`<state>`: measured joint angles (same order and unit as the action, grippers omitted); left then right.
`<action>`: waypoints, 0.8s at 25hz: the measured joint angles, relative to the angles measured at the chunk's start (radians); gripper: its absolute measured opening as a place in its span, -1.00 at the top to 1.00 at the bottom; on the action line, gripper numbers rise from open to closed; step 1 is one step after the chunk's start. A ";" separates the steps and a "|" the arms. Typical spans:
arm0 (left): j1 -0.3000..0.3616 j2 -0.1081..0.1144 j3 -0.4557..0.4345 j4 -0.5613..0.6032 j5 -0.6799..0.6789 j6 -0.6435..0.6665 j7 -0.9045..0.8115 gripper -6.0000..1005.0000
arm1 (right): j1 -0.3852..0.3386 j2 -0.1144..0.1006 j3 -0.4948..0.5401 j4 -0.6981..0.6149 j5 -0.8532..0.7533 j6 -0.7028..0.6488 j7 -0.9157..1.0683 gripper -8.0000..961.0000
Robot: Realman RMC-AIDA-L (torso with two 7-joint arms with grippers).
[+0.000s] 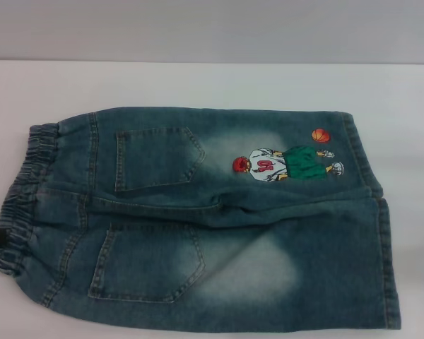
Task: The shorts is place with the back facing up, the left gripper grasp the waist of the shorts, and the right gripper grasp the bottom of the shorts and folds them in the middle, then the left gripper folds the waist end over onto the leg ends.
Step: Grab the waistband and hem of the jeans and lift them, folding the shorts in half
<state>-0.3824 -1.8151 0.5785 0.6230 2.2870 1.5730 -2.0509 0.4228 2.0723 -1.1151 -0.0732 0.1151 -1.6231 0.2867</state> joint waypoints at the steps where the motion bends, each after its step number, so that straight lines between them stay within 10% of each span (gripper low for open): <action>1: -0.001 0.001 0.001 0.000 0.000 0.001 0.000 0.43 | 0.001 0.000 0.000 0.000 0.000 0.000 -0.001 -0.47; 12: -0.013 0.004 0.007 0.000 0.000 0.004 0.002 0.92 | 0.008 -0.001 0.000 -0.015 0.000 0.028 -0.003 -0.47; 20: -0.015 -0.004 0.000 0.008 -0.005 -0.003 -0.007 0.92 | 0.007 -0.001 0.000 -0.046 -0.002 0.053 0.002 -0.47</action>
<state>-0.3973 -1.8191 0.5785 0.6311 2.2824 1.5697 -2.0582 0.4297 2.0710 -1.1154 -0.1194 0.1130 -1.5705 0.2891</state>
